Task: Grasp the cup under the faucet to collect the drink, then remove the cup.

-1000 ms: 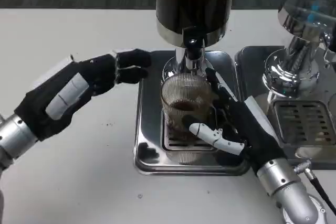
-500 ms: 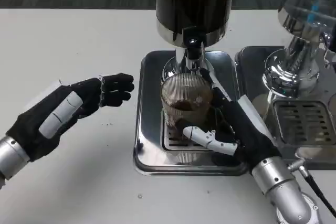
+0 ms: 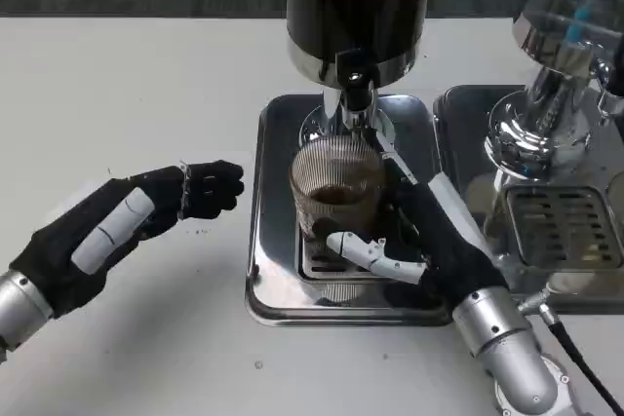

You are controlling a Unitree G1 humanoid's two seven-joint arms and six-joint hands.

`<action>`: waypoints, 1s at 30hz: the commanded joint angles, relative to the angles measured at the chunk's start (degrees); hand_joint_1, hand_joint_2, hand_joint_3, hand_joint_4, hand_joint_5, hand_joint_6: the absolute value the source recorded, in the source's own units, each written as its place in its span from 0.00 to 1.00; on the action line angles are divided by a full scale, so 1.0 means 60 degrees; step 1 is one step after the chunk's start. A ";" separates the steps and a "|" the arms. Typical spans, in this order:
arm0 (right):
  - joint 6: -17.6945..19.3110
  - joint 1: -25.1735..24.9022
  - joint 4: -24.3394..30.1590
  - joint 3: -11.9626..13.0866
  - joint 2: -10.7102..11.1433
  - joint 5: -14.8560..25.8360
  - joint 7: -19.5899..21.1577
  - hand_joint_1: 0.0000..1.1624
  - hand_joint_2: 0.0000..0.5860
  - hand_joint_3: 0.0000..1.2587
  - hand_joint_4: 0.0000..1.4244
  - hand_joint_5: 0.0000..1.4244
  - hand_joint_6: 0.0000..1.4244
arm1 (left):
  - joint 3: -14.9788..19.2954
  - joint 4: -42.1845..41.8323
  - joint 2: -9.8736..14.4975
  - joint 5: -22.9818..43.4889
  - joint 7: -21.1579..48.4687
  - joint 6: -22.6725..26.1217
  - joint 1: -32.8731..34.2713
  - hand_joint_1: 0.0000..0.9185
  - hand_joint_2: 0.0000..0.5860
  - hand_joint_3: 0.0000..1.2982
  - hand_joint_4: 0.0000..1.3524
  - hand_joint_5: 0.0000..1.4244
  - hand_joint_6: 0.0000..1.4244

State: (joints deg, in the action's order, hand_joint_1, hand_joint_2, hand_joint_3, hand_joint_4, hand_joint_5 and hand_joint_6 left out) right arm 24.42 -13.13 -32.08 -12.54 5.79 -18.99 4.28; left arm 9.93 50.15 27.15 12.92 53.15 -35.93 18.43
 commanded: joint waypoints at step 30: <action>0.1112 0.0656 -0.0562 -0.0636 -0.0622 -0.1782 0.4488 0.59 0.36 0.39 0.43 0.51 0.73 | -0.0118 0.0074 0.0296 -0.0256 -0.0109 -0.0271 -0.0237 0.00 0.29 0.26 0.23 0.21 0.17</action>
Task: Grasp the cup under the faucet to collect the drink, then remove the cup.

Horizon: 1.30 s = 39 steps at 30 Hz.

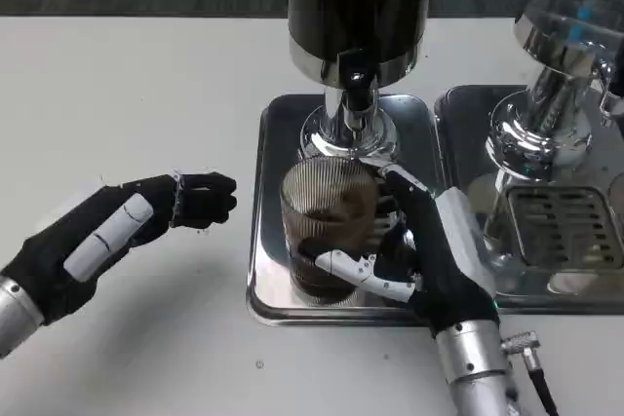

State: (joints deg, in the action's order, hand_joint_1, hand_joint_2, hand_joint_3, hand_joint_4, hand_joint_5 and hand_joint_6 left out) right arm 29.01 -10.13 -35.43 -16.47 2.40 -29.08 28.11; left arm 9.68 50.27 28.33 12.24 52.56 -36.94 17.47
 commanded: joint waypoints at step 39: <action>0.0225 0.2086 0.2966 0.0346 0.0907 -0.1338 0.2060 0.59 0.38 0.50 0.52 0.61 0.84 | -0.0935 -0.0687 0.0392 -0.1560 -0.0947 -0.2521 0.0367 0.00 0.31 0.19 0.12 0.11 0.13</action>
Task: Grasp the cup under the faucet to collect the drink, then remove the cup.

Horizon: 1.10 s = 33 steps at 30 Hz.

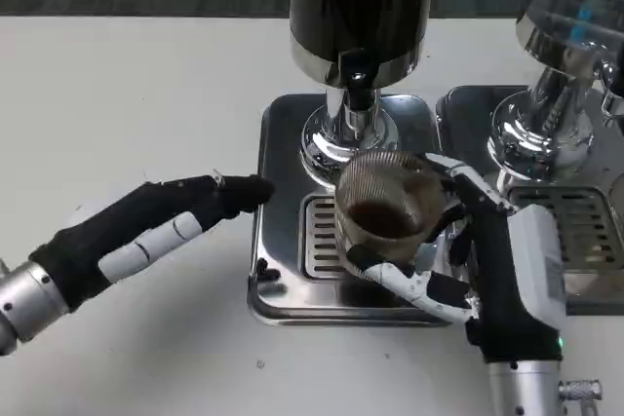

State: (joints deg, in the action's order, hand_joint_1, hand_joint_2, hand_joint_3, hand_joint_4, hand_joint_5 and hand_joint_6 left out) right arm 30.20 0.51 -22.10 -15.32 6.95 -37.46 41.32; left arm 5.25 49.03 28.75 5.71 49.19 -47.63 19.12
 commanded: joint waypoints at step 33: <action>0.0191 0.3461 0.4653 0.1112 0.0722 0.0404 -0.1908 0.60 0.39 0.53 0.55 0.64 0.86 | -0.1156 -0.2915 0.2074 -0.0378 -0.0829 -0.2853 -0.1418 0.00 0.29 0.16 0.10 0.08 0.11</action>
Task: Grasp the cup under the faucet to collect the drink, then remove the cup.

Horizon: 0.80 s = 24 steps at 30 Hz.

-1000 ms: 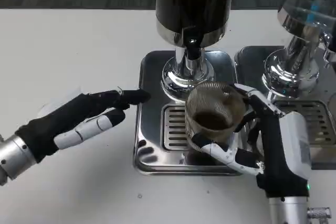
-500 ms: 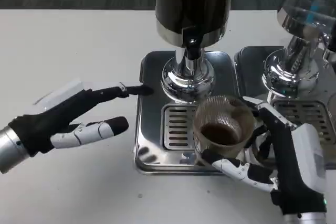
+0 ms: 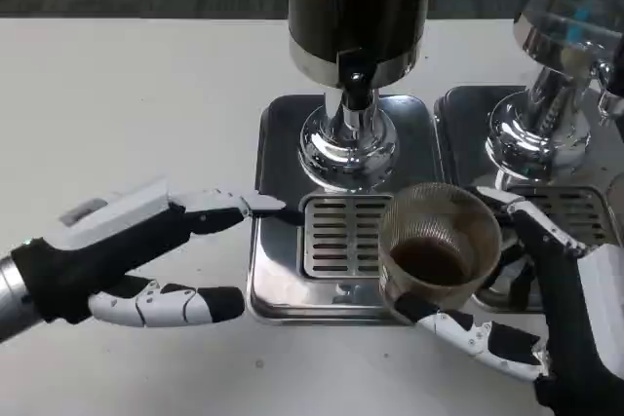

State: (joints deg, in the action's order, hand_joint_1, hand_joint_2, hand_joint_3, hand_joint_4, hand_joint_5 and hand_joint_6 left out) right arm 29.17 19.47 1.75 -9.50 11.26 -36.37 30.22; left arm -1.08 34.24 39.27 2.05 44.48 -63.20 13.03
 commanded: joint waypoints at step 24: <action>0.0601 0.1890 0.2244 0.0358 -0.0059 0.0310 -0.0705 0.60 0.39 0.54 0.56 0.65 0.86 | -0.0354 -0.2101 0.1335 0.1266 -0.0029 -0.0866 -0.1785 0.00 0.28 0.13 0.06 0.05 0.09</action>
State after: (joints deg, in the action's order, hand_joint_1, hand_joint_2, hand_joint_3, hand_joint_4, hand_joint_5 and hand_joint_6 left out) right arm 30.23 30.61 12.93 -7.88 11.30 -35.78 25.75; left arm -2.99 22.83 45.83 8.66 44.47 -67.59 3.53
